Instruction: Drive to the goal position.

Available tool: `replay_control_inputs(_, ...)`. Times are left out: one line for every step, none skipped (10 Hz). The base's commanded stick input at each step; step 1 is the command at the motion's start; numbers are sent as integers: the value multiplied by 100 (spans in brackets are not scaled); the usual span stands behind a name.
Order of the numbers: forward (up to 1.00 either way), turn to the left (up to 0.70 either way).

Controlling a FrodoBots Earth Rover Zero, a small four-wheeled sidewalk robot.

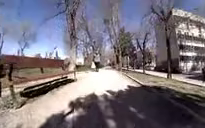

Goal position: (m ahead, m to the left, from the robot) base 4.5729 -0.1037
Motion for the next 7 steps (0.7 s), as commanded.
replay_control_inputs(100, 0)
replay_control_inputs(100, 0)
replay_control_inputs(100, -9)
replay_control_inputs(100, -10)
replay_control_inputs(100, -5)
replay_control_inputs(100, 0)
replay_control_inputs(100, 0)
